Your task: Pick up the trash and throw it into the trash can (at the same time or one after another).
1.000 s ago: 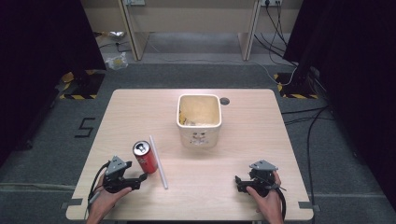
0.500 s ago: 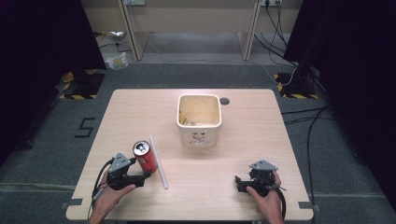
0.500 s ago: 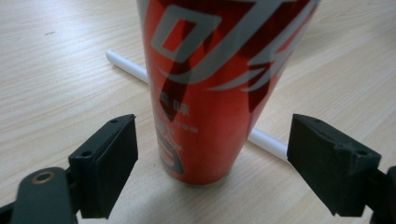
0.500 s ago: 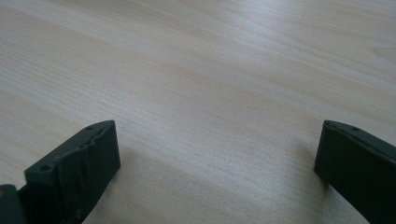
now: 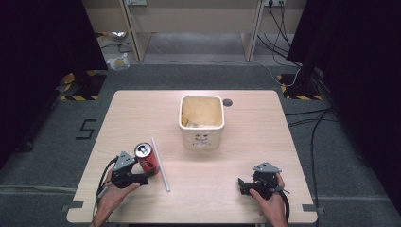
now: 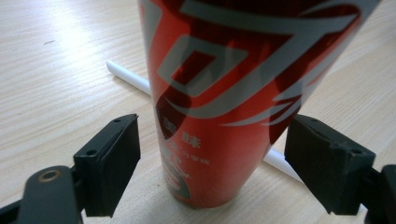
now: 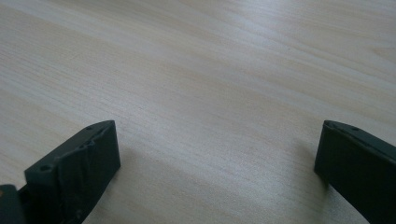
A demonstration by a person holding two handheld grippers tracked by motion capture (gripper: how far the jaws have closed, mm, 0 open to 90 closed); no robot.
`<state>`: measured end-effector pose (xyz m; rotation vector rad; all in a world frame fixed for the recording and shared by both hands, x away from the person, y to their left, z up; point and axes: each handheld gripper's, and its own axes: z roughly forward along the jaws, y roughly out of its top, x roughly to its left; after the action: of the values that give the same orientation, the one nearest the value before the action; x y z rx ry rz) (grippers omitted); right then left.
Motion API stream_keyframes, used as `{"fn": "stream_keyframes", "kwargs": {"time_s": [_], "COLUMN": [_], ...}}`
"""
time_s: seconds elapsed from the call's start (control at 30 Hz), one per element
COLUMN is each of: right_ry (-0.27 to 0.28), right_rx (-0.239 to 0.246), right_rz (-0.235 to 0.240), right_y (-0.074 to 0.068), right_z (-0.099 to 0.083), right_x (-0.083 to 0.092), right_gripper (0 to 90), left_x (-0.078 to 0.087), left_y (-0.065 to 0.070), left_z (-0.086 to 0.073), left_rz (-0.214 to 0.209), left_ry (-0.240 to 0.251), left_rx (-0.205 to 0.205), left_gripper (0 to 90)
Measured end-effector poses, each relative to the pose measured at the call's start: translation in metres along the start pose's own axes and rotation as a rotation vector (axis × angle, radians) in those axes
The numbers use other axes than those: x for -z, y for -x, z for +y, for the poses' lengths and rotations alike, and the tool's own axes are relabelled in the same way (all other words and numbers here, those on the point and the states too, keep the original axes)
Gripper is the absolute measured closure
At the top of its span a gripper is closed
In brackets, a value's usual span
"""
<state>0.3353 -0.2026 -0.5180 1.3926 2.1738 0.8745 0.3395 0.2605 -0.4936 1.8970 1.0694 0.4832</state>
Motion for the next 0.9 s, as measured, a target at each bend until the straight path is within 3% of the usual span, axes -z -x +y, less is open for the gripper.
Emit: {"fn": "stream_keyframes", "kwargs": {"time_s": [0.2,0.37,0.47,0.9], "right_ry": [0.000,-0.001,-0.001,0.000], "right_rx": [0.000,0.000,0.001,0.006], "right_rz": [0.000,0.001,0.002,0.003], "right_y": [0.000,0.000,0.000,0.000], "right_z": [0.000,0.000,0.000,0.000], "right_x": [0.000,0.000,0.000,0.000], "right_gripper": [0.2,0.3,0.2,0.2], "left_x": [-0.002,-0.005,-0.004,0.008], "left_y": [0.001,0.000,0.000,-0.003], "left_z": [0.001,0.001,0.002,0.014], "left_rz": [-0.004,-0.002,0.006,-0.006], "left_ry": [0.007,0.017,0.014,0.029], "left_rx": [-0.011,-0.024,-0.047,-0.049], "left_gripper": [22.1,32.3,33.2,33.9]}}
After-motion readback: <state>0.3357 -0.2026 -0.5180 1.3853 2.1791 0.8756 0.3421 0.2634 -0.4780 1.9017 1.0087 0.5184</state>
